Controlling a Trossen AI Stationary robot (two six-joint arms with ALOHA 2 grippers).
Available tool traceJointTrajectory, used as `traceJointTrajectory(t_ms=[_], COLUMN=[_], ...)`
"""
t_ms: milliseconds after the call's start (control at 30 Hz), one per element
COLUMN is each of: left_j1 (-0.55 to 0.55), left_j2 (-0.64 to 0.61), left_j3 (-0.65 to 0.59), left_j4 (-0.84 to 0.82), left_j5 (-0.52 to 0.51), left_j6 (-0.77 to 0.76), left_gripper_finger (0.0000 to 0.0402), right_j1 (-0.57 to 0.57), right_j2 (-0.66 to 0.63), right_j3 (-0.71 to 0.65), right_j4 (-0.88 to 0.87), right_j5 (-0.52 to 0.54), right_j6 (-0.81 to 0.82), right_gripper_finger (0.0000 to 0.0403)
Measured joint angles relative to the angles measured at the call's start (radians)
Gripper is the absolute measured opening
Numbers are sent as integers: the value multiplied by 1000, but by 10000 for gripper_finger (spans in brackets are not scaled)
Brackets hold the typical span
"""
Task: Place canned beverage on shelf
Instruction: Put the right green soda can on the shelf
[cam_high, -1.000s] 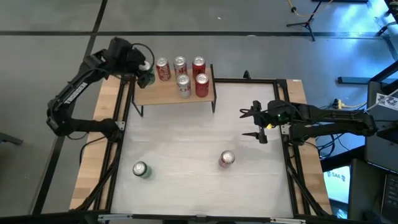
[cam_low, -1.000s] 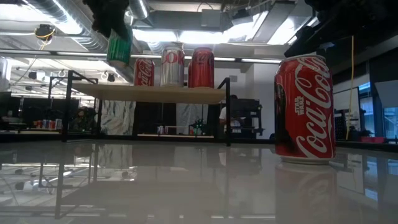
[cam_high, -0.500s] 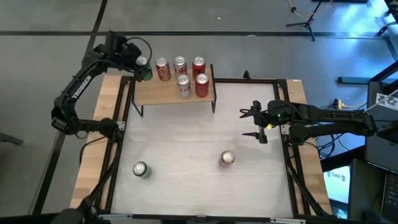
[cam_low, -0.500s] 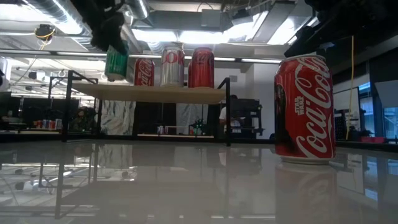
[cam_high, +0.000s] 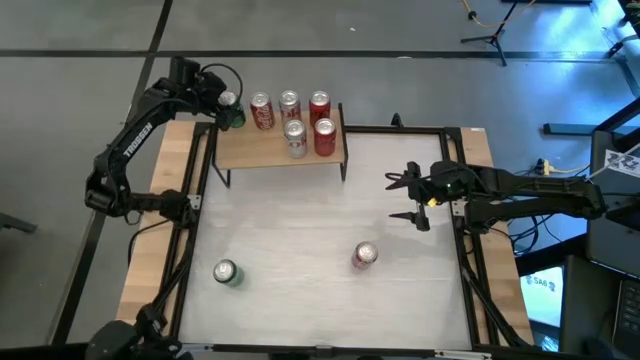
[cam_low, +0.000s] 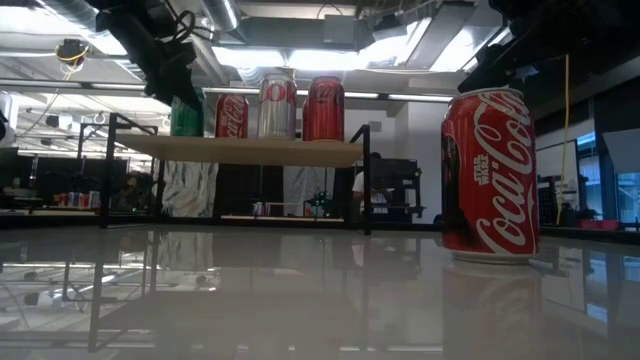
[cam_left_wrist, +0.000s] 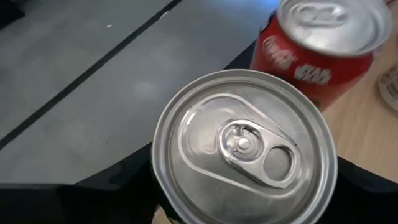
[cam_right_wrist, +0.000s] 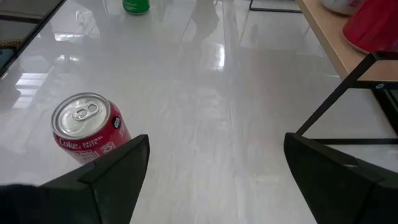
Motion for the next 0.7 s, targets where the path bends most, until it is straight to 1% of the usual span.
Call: traceJointTrajectory(t_ms=[167, 400, 700], left_j1=[9, 9, 9], left_j2=[0, -1, -2], left_j3=[-37, -41, -41], left_j4=[-2, -2, -7], left_j5=[14, 17, -17], left_j6=[2, 1, -1], left_gripper_finger=[284, 285, 327], right_j1=[0, 0, 0], right_j2=[0, 0, 0], right_j3=[0, 0, 0], right_j4=[0, 0, 0], right_j5=[0, 0, 0], right_j6=[0, 0, -1], right_gripper_finger=[365, 365, 365])
